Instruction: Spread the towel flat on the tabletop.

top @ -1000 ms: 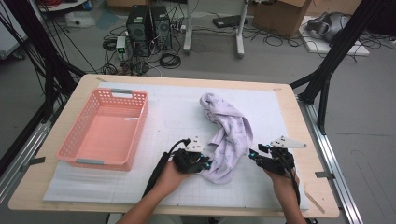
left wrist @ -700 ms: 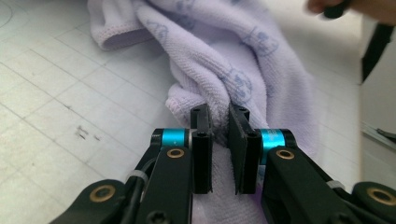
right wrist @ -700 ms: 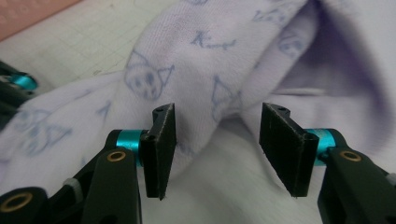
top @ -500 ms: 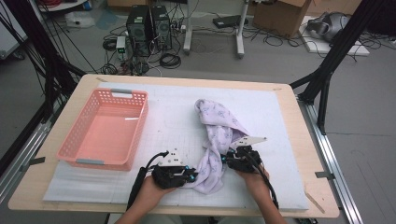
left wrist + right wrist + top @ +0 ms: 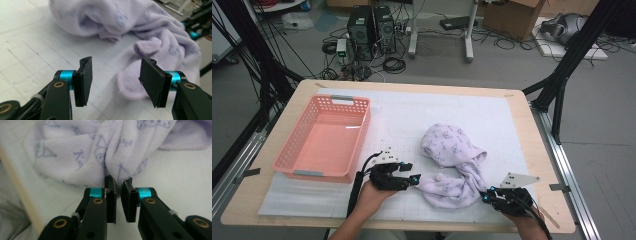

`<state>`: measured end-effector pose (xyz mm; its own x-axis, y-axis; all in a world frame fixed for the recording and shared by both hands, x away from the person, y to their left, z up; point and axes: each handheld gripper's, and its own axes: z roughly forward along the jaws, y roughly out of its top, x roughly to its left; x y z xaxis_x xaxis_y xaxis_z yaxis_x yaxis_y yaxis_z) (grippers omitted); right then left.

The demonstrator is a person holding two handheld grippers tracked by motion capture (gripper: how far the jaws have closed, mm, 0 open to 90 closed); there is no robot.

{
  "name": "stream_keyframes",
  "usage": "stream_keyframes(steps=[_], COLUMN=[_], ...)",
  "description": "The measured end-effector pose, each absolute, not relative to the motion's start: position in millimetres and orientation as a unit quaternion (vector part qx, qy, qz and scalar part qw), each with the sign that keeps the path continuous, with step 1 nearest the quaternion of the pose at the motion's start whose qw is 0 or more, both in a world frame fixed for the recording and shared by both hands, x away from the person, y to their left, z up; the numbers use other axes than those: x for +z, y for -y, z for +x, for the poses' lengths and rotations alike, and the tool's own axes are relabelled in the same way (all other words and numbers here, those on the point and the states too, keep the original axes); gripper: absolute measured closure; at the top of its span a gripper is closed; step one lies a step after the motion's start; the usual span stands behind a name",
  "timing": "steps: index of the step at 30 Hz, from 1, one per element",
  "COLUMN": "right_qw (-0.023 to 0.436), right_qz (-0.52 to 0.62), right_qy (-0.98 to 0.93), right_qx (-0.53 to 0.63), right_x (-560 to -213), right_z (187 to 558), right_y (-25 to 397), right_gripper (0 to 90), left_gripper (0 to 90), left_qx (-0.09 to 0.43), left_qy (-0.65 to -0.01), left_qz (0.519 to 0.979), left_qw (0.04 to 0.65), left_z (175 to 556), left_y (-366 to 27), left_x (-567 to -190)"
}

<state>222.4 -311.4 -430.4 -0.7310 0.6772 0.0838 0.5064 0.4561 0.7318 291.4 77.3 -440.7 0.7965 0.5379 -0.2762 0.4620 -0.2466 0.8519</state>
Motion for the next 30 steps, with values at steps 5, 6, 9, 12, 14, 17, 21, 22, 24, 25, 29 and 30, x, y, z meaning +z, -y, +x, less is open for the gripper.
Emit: stream_keyframes(steps=[5, 6, 9, 12, 14, 17, 21, 22, 24, 25, 29, 30], right_qw=[0.152, 0.177, 0.197, 0.204, 0.198, 0.185, 0.161, 0.151, 0.141, 0.132, 0.093, 0.100], right_qz=[0.376, 0.394, 0.408, 0.435, 0.437, 0.446, 0.460, 0.461, 0.461, 0.460, 0.446, 0.436], right_qy=[-0.810, -0.791, -0.778, -0.763, -0.763, -0.777, -0.786, -0.788, -0.790, -0.794, -0.817, -0.825], right_qx=[0.423, 0.433, 0.436, 0.434, 0.433, 0.404, 0.381, 0.379, 0.379, 0.373, 0.354, 0.347], right_x=[-413.1, -405.1, -399.6, -396.1, -396.9, -401.2, -411.0, -413.0, -418.3, -421.5, -437.1, -437.1], right_z=[229.3, 241.7, 258.8, 300.3, 310.5, 339.1, 371.9, 376.9, 385.8, 390.0, 402.1, 401.7], right_y=[321.8, 326.4, 329.2, 327.7, 325.8, 317.7, 306.0, 304.0, 300.2, 297.7, 282.5, 278.8], right_gripper=[51.5, 45.7, 38.7, 25.9, 24.2, 20.8, 28.3, 35.8, 46.7, 48.3, 56.6, 62.8], left_gripper=[42.4, 40.9, 39.0, 37.9, 37.7, 37.7, 37.8, 37.8, 38.1, 38.3, 38.6, 38.6], left_qx=[0.063, 0.069, 0.074, 0.079, 0.082, 0.087, 0.091, 0.092, 0.092, 0.092, 0.094, 0.096], left_qy=[-0.320, -0.321, -0.319, -0.317, -0.318, -0.317, -0.321, -0.323, -0.324, -0.324, -0.325, -0.326], left_qz=[0.780, 0.774, 0.774, 0.771, 0.768, 0.768, 0.767, 0.765, 0.764, 0.765, 0.765, 0.765], left_qw=[0.535, 0.541, 0.543, 0.547, 0.550, 0.550, 0.548, 0.550, 0.550, 0.549, 0.547, 0.546], left_z=[300.5, 301.2, 301.6, 302.2, 302.3, 302.7, 304.1, 304.1, 303.9, 303.9, 303.9, 304.3], left_y=[-77.7, -79.5, -81.3, -83.7, -84.6, -87.1, -90.6, -90.8, -91.4, -91.7, -91.6, -92.7], left_x=[-437.7, -437.1, -437.0, -437.4, -437.5, -437.1, -437.9, -438.0, -438.2, -438.3, -438.7, -438.6])
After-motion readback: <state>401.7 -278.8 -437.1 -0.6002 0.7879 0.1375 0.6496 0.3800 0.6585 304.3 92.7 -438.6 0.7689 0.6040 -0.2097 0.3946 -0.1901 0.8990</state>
